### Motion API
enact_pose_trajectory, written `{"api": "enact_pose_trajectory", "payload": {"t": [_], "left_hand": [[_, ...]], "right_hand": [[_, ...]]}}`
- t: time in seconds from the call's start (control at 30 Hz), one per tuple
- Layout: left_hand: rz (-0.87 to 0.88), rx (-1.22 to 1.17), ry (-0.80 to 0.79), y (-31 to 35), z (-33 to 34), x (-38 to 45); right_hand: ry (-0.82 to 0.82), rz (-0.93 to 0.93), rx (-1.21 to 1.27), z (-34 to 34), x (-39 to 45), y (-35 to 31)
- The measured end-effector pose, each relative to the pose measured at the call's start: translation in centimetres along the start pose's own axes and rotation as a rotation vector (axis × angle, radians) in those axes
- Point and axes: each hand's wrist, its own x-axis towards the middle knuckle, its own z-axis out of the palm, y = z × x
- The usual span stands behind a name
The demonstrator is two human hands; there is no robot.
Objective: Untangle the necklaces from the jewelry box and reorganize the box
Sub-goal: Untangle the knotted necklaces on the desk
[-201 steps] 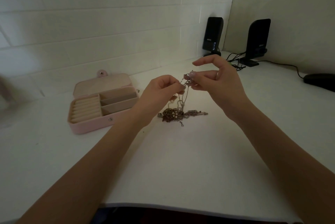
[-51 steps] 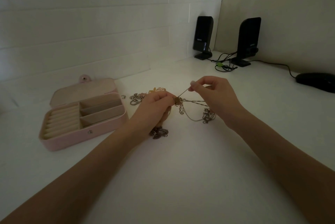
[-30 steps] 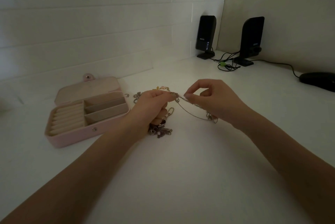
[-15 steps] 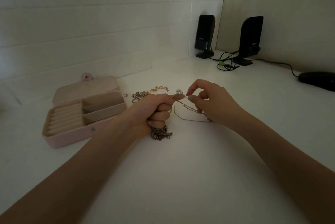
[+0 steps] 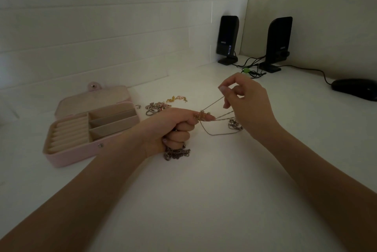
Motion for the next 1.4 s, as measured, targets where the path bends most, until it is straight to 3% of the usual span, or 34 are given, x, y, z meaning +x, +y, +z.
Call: {"api": "enact_pose_trajectory", "payload": {"t": [0.2, 0.4, 0.7, 0.77, 0.87, 1.0, 1.1, 1.2, 1.3, 1.4], "left_hand": [[0.029, 0.029, -0.073, 0.0, 0.1, -0.3], [-0.022, 0.133, -0.158, 0.0, 0.1, -0.5], [-0.031, 0.173, -0.177, 0.1, 0.2, -0.6], [-0.014, 0.175, -0.167, 0.0, 0.3, -0.6], [0.007, 0.158, -0.141, 0.0, 0.4, -0.4], [0.027, 0.119, -0.117, 0.0, 0.3, -0.3], [0.032, 0.103, -0.097, 0.0, 0.2, -0.4], [0.016, 0.068, -0.09, 0.0, 0.1, -0.3], [0.009, 0.039, -0.089, 0.0, 0.1, -0.3], [0.008, 0.023, -0.095, 0.1, 0.2, -0.3]], "right_hand": [[-0.103, 0.028, -0.047, 0.9, -0.3, 0.5], [0.062, -0.06, 0.17, 0.9, -0.5, -0.8], [0.088, -0.041, 0.16, 1.2, -0.4, -0.2], [0.007, 0.006, 0.106, 1.2, -0.2, 0.2], [-0.256, 0.072, -0.047, 1.5, -0.2, 0.8], [-0.256, -0.032, -0.258, 1.0, -0.1, 0.1], [-0.259, -0.054, -0.085, -0.3, 0.0, -1.3], [-0.457, 0.021, 0.15, -1.5, -0.1, -2.6], [-0.604, 0.085, 0.135, -1.6, -0.2, -2.6], [-0.561, 0.078, 0.157, -1.1, -0.3, -2.4]]}}
